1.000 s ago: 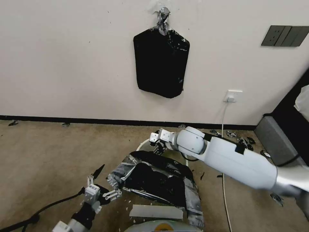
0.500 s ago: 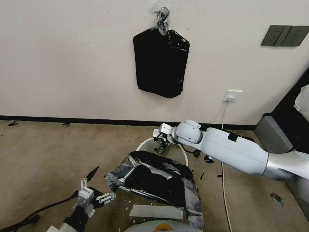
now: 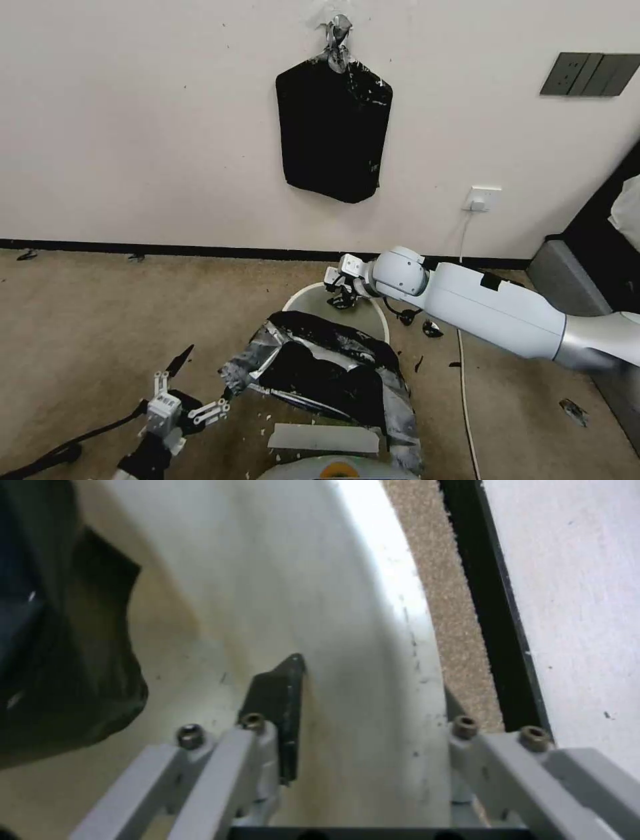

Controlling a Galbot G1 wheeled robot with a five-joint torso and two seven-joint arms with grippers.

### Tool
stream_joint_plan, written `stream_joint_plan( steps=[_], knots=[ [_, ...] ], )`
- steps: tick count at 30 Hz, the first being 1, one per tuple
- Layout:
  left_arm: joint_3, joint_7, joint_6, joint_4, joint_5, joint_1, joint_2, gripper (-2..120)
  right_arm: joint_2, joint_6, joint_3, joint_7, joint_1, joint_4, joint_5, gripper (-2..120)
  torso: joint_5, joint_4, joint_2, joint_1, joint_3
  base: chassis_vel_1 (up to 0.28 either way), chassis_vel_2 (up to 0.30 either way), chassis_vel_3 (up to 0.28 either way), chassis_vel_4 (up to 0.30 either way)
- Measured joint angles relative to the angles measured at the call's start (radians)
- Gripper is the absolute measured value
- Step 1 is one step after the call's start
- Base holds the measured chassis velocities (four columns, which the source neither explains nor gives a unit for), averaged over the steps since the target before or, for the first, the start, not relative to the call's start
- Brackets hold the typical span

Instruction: Place a trash bag onto the trash bin.

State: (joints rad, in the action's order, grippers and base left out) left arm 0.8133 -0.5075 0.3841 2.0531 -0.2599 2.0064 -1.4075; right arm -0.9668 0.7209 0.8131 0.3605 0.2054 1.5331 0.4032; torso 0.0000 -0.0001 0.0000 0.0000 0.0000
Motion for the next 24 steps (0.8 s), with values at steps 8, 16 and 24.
stream_joint_plan(
  steps=[8,16,24],
  knots=[
    [0.006,-0.006,0.005,-0.002,-0.014,0.001,0.000,100,0.012,-0.002,-0.004,-0.008,0.010,0.003,0.017,22,0.0000,0.0000,0.000,0.000,0.000,0.000,0.000,0.000,0.000],
    [0.005,-0.007,0.006,-0.001,-0.025,0.000,-0.001,100,0.054,0.000,-0.137,-0.207,0.141,0.067,0.263,18,-0.0004,-0.0001,0.000,0.000,0.000,0.000,0.000,0.000,0.000],
    [-0.012,-0.008,0.006,-0.007,-0.051,-0.005,0.007,100,0.049,0.001,-0.474,-0.659,0.454,0.215,0.672,4,0.0008,-0.0001,0.000,0.000,0.000,0.000,0.000,0.000,0.000]
  ],
)
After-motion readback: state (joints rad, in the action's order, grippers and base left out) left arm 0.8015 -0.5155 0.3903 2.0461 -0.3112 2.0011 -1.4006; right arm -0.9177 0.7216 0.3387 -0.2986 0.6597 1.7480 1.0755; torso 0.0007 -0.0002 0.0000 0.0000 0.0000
